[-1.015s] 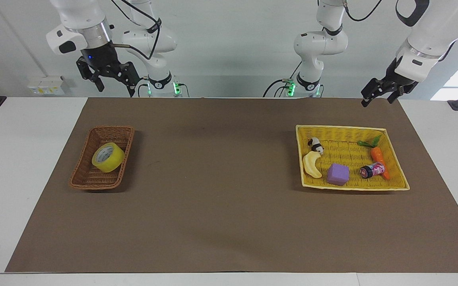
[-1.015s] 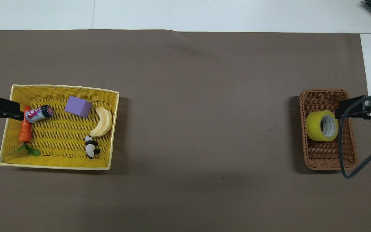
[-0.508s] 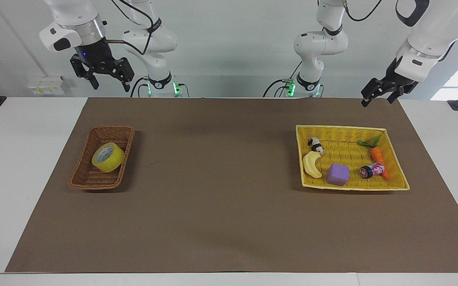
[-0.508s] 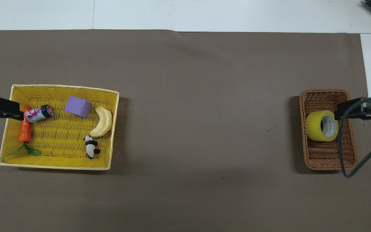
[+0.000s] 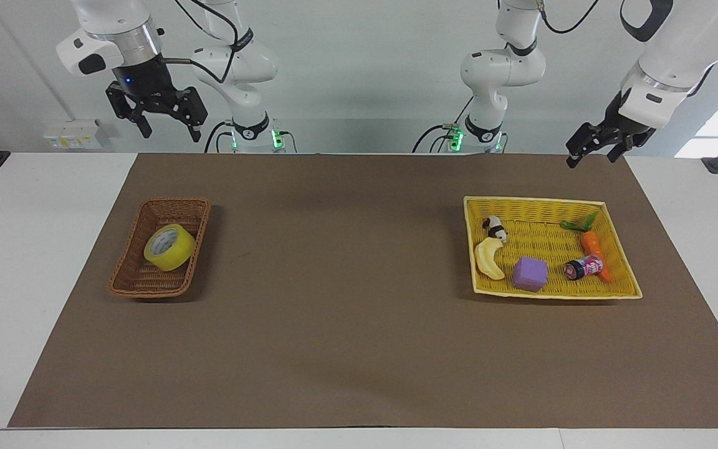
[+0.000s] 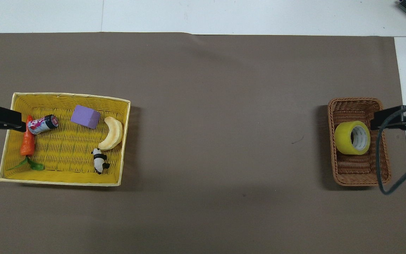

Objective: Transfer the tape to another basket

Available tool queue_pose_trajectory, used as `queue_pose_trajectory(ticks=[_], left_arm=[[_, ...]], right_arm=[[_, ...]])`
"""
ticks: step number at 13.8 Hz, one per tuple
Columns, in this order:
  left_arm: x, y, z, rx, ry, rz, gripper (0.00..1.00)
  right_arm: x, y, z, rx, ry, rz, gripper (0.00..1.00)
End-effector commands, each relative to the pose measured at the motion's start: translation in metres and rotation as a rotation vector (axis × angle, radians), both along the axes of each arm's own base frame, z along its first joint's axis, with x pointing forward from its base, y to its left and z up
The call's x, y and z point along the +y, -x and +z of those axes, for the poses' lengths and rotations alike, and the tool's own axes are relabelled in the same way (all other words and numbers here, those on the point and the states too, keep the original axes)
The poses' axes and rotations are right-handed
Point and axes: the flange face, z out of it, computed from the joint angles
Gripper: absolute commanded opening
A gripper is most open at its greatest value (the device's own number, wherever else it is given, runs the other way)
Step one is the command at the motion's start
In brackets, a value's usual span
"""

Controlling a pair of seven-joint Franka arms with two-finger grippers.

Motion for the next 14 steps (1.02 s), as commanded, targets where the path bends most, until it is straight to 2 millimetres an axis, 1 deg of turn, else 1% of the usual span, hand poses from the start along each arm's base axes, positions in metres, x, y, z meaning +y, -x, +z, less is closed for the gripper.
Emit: queue_pose_trajectory(ticks=[1, 10, 14], left_arm=[[0.0043, 0.0019, 0.0056, 0.001, -0.010, -0.007, 1.00], [0.0051, 0.0019, 0.0056, 0.001, -0.010, -0.004, 1.00], [0.0051, 0.0019, 0.0056, 0.001, -0.010, -0.005, 1.00]], right_arm=[[-0.0043, 0.0058, -0.0003, -0.005, -0.028, 0.016, 1.00], [-0.0019, 0.0064, -0.0002, -0.005, -0.028, 0.022, 1.00], [-0.0011, 0.0064, -0.0010, -0.003, -0.028, 0.063, 1.00]])
